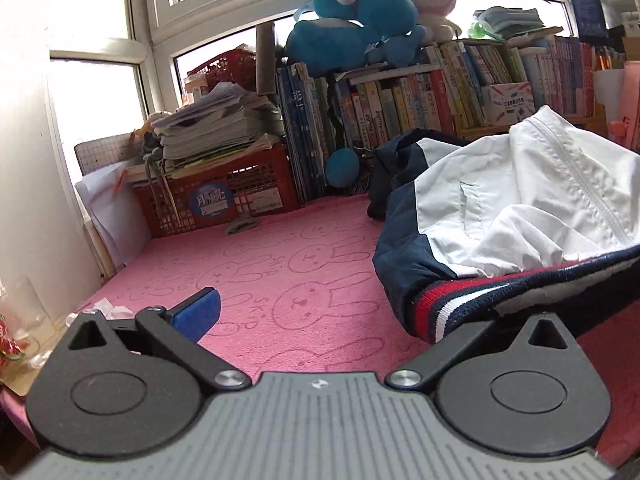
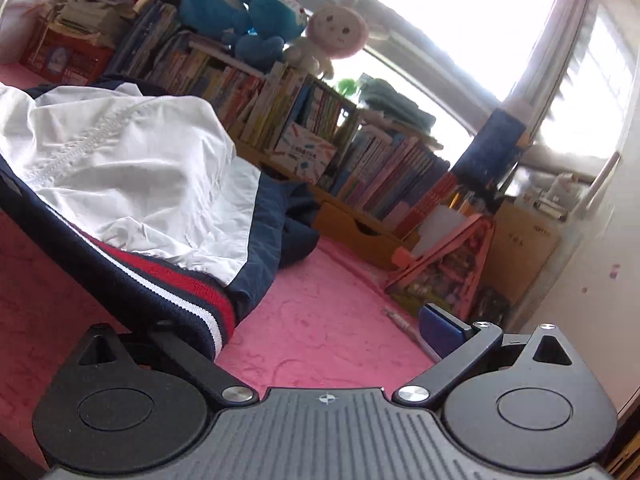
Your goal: Fold clothes
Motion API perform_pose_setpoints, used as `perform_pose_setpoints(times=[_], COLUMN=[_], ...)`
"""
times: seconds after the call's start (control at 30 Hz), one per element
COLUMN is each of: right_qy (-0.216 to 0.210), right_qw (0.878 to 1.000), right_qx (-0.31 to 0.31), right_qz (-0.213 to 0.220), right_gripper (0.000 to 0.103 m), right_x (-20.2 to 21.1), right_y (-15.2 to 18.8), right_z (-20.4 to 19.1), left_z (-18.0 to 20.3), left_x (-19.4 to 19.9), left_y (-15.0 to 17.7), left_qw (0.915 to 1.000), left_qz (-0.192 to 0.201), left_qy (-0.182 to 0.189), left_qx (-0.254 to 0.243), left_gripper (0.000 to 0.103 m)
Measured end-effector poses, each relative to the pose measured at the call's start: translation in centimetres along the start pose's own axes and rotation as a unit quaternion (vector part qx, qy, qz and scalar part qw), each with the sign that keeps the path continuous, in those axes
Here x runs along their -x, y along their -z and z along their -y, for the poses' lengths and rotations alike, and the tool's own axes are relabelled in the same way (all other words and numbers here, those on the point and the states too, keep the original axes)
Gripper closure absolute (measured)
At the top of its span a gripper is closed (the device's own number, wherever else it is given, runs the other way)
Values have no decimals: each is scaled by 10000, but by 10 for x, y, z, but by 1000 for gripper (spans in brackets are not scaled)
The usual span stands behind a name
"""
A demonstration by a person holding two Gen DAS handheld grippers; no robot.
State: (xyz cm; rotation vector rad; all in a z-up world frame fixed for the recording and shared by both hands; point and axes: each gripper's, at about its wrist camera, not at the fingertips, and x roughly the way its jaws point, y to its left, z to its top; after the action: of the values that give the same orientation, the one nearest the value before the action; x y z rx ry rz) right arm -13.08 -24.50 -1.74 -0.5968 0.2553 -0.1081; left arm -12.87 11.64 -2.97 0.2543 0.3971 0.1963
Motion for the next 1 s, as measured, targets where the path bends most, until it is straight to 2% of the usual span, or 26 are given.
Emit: perform_pose_setpoints(times=[0.07,0.17,0.27,0.43,0.5,0.67,0.73,0.83,0.9,1.0], right_qy=[-8,-108,-217,-293,-391,-685,-923,-1483,-2116,-2982], right_qw=[9993,9964,9925,9792,9791,9783,9747,9726,9696,9506], right_qx=[363,834,1200,1986,1983,1953,2022,1762,1076,283], right_qz=[135,88,78,297,232,-136,-225,-308,-594,-811], right_gripper=[1,1,1,1,1,1,1,1,1,1], right_x=[7,8,11,35,40,32,32,36,31,26], right_y=[6,18,27,26,27,43,45,39,30,27], right_z=[1,-9,-19,-12,-8,-23,-30,-20,-2,24], left_z=[4,14,14,12,16,12,10,10,10,13], left_x=[8,9,10,20,21,16,17,17,14,13], left_y=[6,18,24,28,32,37,37,37,38,38], left_qw=[9997,9986,9981,9949,9936,9953,9949,9945,9941,9939], left_qz=[-63,-280,-417,-588,-653,-770,-804,-825,-846,-854], left_qy=[56,33,36,297,360,438,487,591,664,699], left_qx=[-225,-448,-458,-765,-844,-394,-370,-276,-108,-54], left_gripper=[0,0,0,0,0,0,0,0,0,0])
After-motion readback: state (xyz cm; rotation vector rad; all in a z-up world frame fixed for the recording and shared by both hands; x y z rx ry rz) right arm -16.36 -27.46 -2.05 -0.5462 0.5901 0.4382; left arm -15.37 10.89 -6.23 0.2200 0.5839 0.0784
